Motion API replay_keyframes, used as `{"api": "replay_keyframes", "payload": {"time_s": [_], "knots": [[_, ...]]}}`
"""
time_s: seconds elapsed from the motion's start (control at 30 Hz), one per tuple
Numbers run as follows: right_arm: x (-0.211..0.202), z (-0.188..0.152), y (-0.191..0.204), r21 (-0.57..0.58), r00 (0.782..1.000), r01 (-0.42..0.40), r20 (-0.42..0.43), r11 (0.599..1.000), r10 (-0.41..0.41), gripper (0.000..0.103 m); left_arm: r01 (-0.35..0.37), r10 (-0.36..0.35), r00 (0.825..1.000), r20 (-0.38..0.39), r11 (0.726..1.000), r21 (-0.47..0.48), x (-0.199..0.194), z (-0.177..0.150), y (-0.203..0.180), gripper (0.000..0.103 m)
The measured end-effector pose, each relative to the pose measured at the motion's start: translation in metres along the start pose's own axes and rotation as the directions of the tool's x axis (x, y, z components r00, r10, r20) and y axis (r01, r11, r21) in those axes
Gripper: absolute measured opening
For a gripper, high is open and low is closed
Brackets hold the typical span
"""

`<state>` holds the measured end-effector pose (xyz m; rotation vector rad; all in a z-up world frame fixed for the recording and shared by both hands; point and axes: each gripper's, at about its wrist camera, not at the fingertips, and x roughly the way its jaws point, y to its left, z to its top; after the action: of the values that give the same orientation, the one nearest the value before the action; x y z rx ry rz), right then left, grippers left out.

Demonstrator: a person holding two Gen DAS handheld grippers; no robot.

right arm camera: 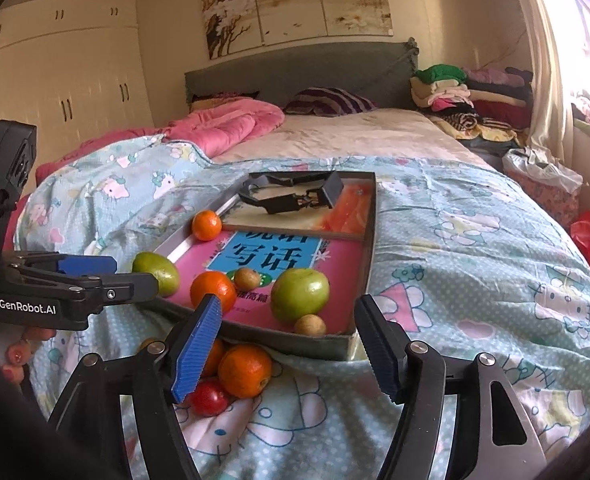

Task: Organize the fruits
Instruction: 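Move the left tool to a small brown fruit while the right tool approaches a mandarin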

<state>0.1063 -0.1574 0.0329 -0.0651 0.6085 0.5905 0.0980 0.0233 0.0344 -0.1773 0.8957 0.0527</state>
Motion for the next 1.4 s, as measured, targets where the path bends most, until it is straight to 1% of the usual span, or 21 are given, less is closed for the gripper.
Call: {"api": "replay_keyframes", "payload": {"time_s": [0.2,0.3,0.43,0.67,0.97,1.27,1.4], "knots": [[0.005,-0.008,0.011,-0.022,0.999,-0.012,-0.034,1.000,0.011,0.071,0.004,-0.004,1.000,-0.008,1.000,0.013,-0.001,-0.009,-0.001,0.083],[0.005,-0.010,0.016,-0.032,0.999,-0.008,-0.044,0.999,0.006,0.071,0.016,-0.016,0.999,-0.030,1.000,0.000,0.001,-0.013,0.001,0.083],[0.005,-0.015,0.016,-0.029,0.998,-0.003,-0.057,1.000,0.001,0.071,0.018,-0.018,0.999,-0.035,1.000,0.000,0.000,-0.019,0.001,0.083],[0.008,-0.022,0.020,-0.040,0.996,-0.007,-0.084,0.999,0.004,0.071,0.019,-0.018,0.999,-0.040,0.999,0.027,-0.003,-0.026,-0.006,0.083],[0.006,-0.028,0.023,-0.046,0.996,-0.012,-0.094,0.999,0.008,0.071,0.008,-0.005,0.999,-0.053,0.998,0.054,-0.002,-0.035,-0.011,0.083],[0.014,-0.033,0.018,-0.029,0.992,-0.010,-0.130,1.000,0.006,0.071,-0.011,0.016,0.997,-0.080,0.998,0.061,0.005,-0.047,-0.005,0.083],[0.024,-0.034,0.016,-0.021,0.986,-0.019,-0.165,1.000,0.015,0.071,-0.026,0.032,0.995,-0.094,0.997,0.069,0.011,-0.051,-0.001,0.083]]}}
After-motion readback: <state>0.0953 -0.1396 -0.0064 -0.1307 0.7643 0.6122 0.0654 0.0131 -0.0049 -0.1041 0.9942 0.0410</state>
